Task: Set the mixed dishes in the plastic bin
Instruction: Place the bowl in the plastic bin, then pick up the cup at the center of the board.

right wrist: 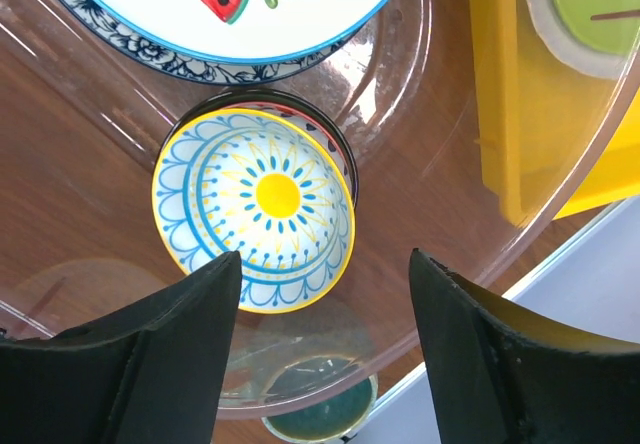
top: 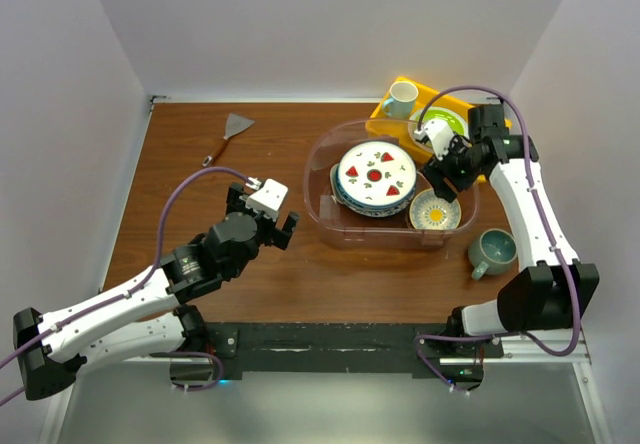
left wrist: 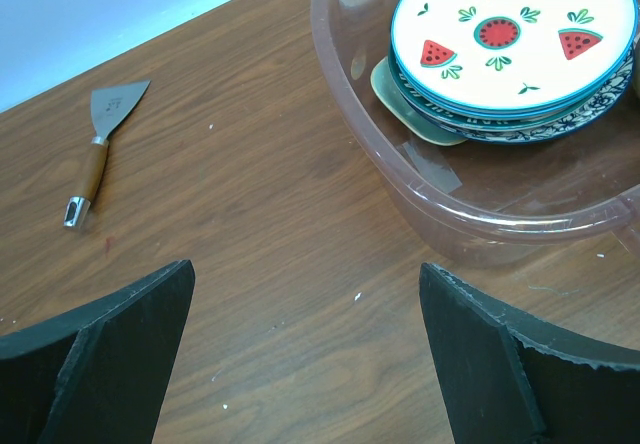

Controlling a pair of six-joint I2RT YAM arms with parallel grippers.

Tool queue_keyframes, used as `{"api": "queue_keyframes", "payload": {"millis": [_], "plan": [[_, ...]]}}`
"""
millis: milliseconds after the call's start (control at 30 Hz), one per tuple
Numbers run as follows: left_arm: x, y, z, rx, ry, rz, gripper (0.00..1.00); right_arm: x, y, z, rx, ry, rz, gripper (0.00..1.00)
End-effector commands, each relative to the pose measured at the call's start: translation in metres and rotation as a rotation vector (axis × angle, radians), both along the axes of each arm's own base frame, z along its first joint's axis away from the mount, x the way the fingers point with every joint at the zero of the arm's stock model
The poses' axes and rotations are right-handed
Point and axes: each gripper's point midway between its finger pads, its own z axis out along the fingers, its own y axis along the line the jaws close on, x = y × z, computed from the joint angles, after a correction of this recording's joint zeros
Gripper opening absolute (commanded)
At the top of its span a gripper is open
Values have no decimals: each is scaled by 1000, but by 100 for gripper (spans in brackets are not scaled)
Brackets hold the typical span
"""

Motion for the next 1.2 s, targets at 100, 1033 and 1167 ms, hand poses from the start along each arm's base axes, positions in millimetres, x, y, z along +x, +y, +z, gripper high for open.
{"api": "queue_keyframes", "payload": {"millis": [100, 1033, 1167], "plan": [[2, 3, 0, 17, -13, 9, 100, -4, 7, 35, 60, -67, 6, 76], [2, 3, -1, 23, -10, 7, 100, -31, -64, 67, 39, -95, -70, 88], [2, 3, -1, 23, -10, 8, 100, -36, -75, 67, 25, -91, -74, 88]]}}
